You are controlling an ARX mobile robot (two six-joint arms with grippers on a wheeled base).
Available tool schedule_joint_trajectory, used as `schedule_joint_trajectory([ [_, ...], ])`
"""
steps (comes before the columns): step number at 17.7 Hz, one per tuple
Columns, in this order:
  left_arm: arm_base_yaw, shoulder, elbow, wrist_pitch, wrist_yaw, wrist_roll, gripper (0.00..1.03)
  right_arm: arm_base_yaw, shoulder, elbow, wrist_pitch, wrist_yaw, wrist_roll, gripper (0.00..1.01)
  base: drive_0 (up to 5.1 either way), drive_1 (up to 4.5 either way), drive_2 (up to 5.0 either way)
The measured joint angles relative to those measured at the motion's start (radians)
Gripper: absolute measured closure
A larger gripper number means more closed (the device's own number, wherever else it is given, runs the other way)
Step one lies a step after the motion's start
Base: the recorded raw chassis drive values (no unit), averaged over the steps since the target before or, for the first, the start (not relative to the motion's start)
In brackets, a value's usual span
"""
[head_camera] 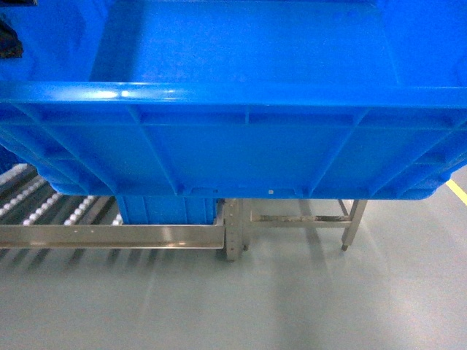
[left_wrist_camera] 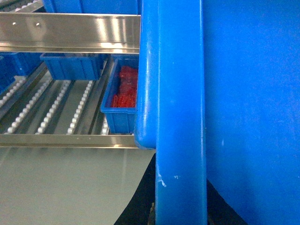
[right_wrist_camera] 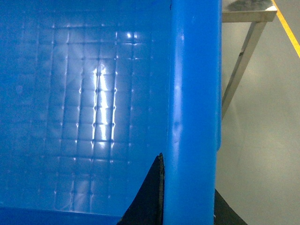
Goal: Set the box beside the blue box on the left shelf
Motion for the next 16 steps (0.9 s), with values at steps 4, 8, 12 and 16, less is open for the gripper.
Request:
schedule_joint_trajectory([
  [4,0.000,0.000,0.000,-0.003,0.000,-0.001,0.97,0.000,0.000,0.000,-0.002,0.002,-0.002,0.94,-5.0,2.38,2.4],
  [8,0.000,0.000,0.000,-0.002,0.000,-0.001,0.97,0.000,0.000,0.000,0.001,0.000,-0.002,0.94,-5.0,2.35,2.3],
  [12,0.000,0.000,0.000,-0.002,0.000,-0.001,0.97,0.000,0.000,0.000,-0.002,0.001,-0.002,0.94,-4.9,2.45,2.4],
  [16,-0.001,0.000,0.000,-0.003,0.000,0.000,0.97,0.000,0.000,0.000,-0.002,0.000,-0.002,0.94,-4.9,2.46,2.5],
])
